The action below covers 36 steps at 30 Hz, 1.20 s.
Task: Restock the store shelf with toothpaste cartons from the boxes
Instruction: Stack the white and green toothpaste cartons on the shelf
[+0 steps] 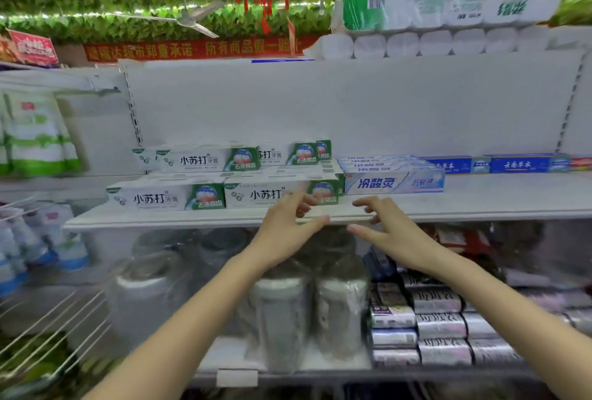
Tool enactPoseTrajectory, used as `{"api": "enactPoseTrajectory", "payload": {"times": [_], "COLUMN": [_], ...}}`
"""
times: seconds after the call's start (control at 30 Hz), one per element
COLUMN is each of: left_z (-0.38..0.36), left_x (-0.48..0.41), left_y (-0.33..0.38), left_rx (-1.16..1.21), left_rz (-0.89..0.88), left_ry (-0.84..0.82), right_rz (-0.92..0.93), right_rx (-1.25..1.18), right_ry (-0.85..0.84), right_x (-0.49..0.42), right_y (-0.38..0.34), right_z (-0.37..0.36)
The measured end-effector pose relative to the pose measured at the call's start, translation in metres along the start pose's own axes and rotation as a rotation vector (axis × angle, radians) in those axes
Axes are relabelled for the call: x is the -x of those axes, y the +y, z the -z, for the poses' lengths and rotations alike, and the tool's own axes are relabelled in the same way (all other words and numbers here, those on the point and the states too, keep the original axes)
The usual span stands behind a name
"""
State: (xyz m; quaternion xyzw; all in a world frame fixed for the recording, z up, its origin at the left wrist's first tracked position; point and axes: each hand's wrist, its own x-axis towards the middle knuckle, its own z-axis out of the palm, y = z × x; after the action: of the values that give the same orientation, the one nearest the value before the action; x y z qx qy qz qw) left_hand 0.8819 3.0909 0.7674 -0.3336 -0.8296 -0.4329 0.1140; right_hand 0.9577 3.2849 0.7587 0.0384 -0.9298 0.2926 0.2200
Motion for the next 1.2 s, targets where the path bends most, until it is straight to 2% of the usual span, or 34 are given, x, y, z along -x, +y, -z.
{"api": "enactPoseTrajectory", "payload": {"times": [0.17,0.37,0.57,0.67,0.83,1.0,1.1,1.2], "left_z": [0.037,0.063,0.04,0.009,-0.046,-0.095,-0.117,-0.129], "left_x": [0.05,0.11,0.184,0.236,0.335,0.421,0.455,0.477], "left_y": [-0.044,-0.101,-0.174,-0.22,-0.292,-0.348,-0.372,-0.4], "left_rx": [-0.029,-0.087,-0.028,0.03,0.097,0.126,0.063,0.052], "left_rz": [0.048,0.136,0.386,0.529,0.791,1.028,1.075,1.107], "left_ry": [-0.064,-0.171,-0.288,-0.365,-0.476,-0.45,-0.344,-0.202], "right_rz": [-0.015,-0.089,-0.17,-0.269,-0.586,-0.939,-1.022,-1.03], "right_rx": [0.019,0.086,0.065,0.014,-0.098,-0.291,-0.366,-0.411], "right_ry": [-0.062,-0.309,-0.511,-0.609,-0.757,-0.769,-0.813,-0.814], "right_x": [0.024,0.05,0.088,0.127,0.214,0.305,0.345,0.365], "right_y": [-0.046,-0.069,-0.064,-0.041,0.02,0.068,0.081,0.088], "right_z": [-0.064,-0.139,-0.228,-0.282,-0.369,-0.445,-0.494,-0.545]}}
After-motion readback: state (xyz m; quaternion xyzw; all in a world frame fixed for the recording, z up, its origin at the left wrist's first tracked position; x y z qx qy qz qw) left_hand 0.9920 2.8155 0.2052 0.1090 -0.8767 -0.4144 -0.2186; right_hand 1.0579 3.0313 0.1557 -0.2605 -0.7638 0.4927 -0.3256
